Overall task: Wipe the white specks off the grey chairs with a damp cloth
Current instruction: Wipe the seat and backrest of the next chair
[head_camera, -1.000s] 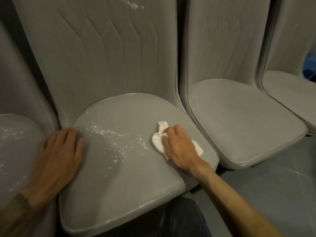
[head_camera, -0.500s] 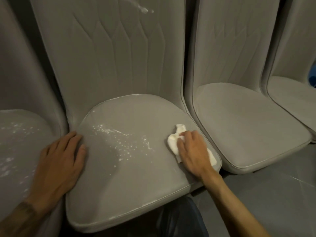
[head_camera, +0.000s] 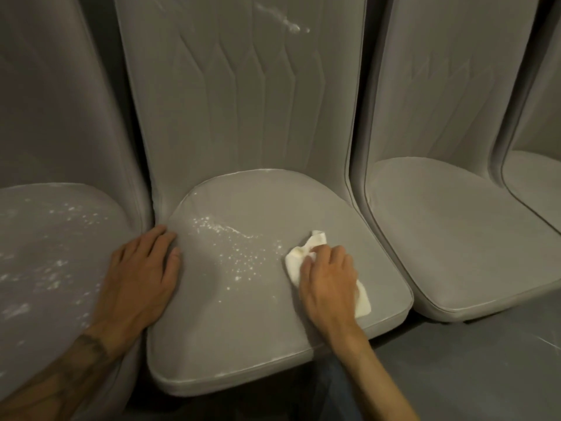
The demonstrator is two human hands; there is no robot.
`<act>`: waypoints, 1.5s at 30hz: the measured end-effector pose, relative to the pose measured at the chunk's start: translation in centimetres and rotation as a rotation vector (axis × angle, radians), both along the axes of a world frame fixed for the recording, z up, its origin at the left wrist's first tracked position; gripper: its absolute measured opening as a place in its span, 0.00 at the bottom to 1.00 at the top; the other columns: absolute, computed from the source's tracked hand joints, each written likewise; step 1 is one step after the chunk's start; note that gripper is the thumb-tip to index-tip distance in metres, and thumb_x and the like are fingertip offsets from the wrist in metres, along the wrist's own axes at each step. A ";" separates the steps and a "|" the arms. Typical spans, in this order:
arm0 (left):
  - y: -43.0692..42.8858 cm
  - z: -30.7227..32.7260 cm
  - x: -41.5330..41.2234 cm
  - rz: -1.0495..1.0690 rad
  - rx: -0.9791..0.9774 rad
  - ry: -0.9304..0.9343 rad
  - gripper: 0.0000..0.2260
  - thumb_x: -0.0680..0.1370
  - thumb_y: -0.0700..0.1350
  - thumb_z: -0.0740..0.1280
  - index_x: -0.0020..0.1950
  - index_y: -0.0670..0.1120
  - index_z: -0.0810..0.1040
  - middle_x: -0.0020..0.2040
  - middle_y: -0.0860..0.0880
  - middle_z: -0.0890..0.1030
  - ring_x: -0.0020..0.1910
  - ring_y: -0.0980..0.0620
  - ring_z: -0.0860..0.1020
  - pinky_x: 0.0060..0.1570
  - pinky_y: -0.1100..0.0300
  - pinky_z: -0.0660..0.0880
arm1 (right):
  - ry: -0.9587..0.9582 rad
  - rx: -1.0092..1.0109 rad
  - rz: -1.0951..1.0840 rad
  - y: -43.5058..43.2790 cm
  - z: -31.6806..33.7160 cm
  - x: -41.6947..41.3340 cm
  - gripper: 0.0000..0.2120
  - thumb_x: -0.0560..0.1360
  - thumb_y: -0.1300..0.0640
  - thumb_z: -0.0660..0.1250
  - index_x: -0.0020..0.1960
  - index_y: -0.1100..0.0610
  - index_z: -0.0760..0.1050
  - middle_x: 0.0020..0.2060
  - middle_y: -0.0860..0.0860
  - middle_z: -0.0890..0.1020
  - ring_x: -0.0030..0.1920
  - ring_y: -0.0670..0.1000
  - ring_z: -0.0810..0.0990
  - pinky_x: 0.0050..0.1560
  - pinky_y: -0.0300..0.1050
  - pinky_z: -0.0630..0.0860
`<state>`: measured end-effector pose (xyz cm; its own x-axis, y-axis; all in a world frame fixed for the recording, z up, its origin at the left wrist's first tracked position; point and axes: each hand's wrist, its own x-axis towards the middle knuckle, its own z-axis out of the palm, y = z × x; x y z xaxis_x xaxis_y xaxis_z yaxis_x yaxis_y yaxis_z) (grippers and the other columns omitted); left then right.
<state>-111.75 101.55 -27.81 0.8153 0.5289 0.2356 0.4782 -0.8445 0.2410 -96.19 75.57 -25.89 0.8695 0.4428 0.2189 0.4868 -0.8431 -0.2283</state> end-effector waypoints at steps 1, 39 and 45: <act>-0.1 0.0 0.0 0.004 -0.003 0.001 0.24 0.84 0.54 0.52 0.71 0.43 0.76 0.74 0.42 0.75 0.70 0.40 0.75 0.69 0.43 0.68 | -0.004 0.011 0.052 1.2 -0.3 -1.6 0.13 0.83 0.50 0.49 0.54 0.54 0.70 0.50 0.52 0.74 0.47 0.53 0.70 0.50 0.51 0.69; 0.1 -0.1 -1.9 0.007 -0.071 -0.014 0.26 0.84 0.56 0.51 0.75 0.46 0.75 0.76 0.47 0.74 0.72 0.48 0.73 0.74 0.51 0.63 | 0.082 -0.111 0.235 13.9 -0.9 10.9 0.18 0.84 0.50 0.51 0.64 0.61 0.68 0.61 0.60 0.73 0.59 0.61 0.70 0.60 0.55 0.65; 0.2 -0.4 -2.0 0.009 -0.055 -0.011 0.25 0.84 0.55 0.52 0.75 0.46 0.75 0.75 0.47 0.74 0.71 0.48 0.74 0.73 0.52 0.63 | 0.111 0.021 0.699 13.5 -2.2 4.0 0.17 0.82 0.45 0.50 0.59 0.54 0.69 0.53 0.53 0.72 0.51 0.56 0.69 0.55 0.52 0.66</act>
<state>-113.76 101.71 -28.19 0.8083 0.5481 0.2149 0.4825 -0.8259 0.2917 -92.15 89.03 -28.12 0.4009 0.9021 0.1599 0.8854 -0.3366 -0.3205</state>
